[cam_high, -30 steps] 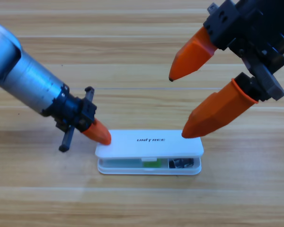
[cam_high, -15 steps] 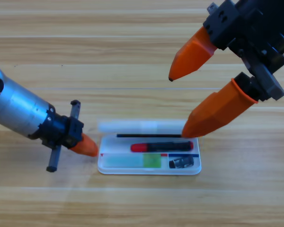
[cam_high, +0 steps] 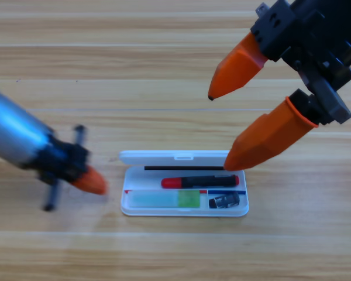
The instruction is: Clean up eraser and pencils
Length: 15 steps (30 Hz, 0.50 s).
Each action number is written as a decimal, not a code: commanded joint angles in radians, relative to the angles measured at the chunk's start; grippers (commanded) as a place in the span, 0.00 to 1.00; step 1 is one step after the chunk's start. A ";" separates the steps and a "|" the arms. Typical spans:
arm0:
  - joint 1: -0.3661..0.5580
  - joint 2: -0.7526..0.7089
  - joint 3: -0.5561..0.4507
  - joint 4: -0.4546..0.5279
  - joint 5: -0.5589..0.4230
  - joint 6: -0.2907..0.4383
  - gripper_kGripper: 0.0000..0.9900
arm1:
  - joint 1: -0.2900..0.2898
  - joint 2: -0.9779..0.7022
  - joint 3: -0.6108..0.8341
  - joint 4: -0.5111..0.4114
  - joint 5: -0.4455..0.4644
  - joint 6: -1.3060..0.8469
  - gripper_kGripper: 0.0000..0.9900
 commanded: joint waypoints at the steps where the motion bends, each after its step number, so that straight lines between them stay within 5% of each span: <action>1: 0.280 -0.157 -0.013 0.122 -0.058 0.090 0.00 | 0.013 -0.022 0.032 -0.031 0.020 0.005 0.97; 8: 0.312 -0.046 -0.146 0.082 -0.150 0.103 0.00 | 0.013 -0.020 0.032 -0.032 0.020 0.003 0.97; 15: 0.134 0.263 -0.475 0.132 -0.142 0.036 0.00 | 0.014 -0.019 0.032 -0.034 0.020 0.005 0.97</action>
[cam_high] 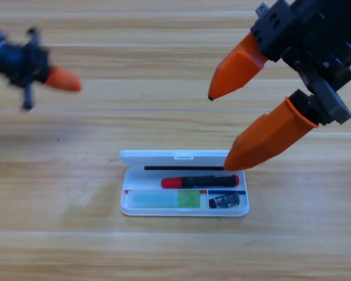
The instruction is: Clean up eraser and pencils
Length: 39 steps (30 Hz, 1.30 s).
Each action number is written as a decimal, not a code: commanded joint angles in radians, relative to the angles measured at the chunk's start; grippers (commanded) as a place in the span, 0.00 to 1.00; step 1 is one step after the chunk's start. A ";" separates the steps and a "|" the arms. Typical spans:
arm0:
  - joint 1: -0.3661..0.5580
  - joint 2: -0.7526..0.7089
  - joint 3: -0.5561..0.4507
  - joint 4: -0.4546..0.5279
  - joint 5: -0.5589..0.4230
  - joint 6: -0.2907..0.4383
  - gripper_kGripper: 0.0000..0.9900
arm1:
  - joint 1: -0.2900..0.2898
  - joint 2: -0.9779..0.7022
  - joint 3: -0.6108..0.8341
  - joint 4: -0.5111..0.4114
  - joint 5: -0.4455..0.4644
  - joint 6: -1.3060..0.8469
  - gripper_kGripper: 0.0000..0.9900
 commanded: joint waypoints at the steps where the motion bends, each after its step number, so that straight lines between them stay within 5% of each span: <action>1: -0.163 0.267 -0.188 0.049 0.014 -0.052 0.00 | 0.014 -0.019 0.032 -0.035 0.020 0.005 0.97; 6: -0.261 0.350 -0.291 0.072 0.026 -0.104 0.00 | 0.014 -0.017 0.032 -0.035 0.020 0.005 0.97; 16: -0.358 0.367 -0.344 0.152 0.037 -0.142 0.00 | 0.014 -0.014 0.032 -0.035 0.020 0.005 0.97; 39: -0.447 0.232 -0.149 0.163 0.106 -0.165 0.00 | 0.020 0.000 0.030 -0.035 0.020 0.005 0.97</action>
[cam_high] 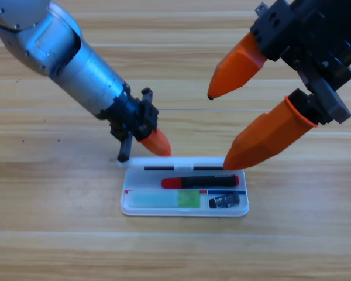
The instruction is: Clean up eraser and pencils
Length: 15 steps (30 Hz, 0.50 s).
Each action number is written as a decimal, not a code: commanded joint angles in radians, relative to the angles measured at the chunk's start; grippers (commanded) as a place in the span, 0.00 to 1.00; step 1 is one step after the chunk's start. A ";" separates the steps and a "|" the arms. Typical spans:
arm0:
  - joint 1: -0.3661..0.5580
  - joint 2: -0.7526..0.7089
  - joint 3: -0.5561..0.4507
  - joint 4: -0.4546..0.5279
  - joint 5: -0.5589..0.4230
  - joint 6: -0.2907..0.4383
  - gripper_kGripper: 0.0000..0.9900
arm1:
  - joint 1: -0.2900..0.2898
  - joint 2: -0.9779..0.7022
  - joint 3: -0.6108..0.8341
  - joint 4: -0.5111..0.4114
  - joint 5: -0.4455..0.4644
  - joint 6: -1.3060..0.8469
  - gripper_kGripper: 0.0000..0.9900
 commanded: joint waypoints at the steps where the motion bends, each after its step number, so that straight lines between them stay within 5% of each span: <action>1: -0.050 -0.007 0.058 -0.026 0.015 -0.022 0.00 | 0.020 0.000 0.030 -0.033 0.020 0.005 0.97; 15: -0.077 0.022 0.161 -0.146 0.031 -0.037 0.00 | 0.023 0.007 0.029 -0.033 0.020 0.005 0.97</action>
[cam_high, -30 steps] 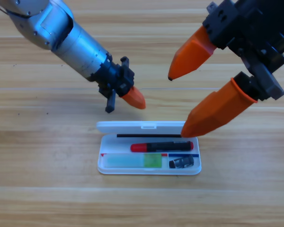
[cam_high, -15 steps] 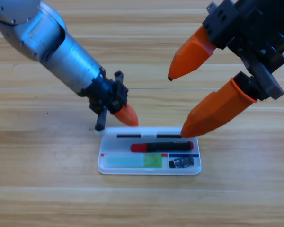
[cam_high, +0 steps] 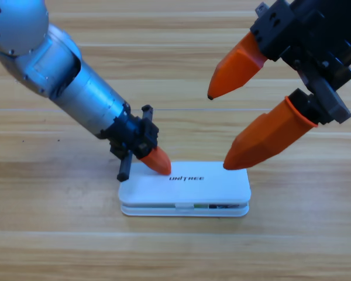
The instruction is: Clean up eraser and pencils
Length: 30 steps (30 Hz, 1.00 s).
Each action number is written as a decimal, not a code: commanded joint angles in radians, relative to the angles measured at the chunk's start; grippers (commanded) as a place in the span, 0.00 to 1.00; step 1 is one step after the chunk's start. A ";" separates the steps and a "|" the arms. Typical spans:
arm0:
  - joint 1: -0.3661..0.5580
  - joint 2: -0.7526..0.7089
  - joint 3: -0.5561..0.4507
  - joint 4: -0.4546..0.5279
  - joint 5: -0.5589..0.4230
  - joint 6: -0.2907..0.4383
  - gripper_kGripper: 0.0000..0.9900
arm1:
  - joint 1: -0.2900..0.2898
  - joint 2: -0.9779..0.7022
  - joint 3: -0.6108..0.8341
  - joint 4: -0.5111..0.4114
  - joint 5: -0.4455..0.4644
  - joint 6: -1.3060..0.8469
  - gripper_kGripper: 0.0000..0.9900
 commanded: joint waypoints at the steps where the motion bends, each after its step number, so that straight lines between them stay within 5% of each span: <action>1: -0.048 0.039 0.044 -0.032 0.021 -0.009 0.00 | 0.023 0.007 0.029 -0.033 0.020 0.005 0.97; 20: -0.067 0.025 0.153 -0.138 0.055 0.000 0.00 | 0.025 0.009 0.030 -0.033 0.020 0.005 0.97; 28: -0.066 -0.277 -0.075 0.277 0.100 -0.013 0.00 | 0.025 0.009 0.030 -0.033 0.020 0.005 0.97; 29: -0.067 -0.323 -0.094 0.318 0.121 -0.030 0.24 | 0.025 0.009 0.030 -0.033 0.020 0.005 0.97; 30: -0.080 -0.369 -0.097 0.344 0.136 -0.041 0.66 | 0.025 0.009 0.030 -0.033 0.020 0.005 0.97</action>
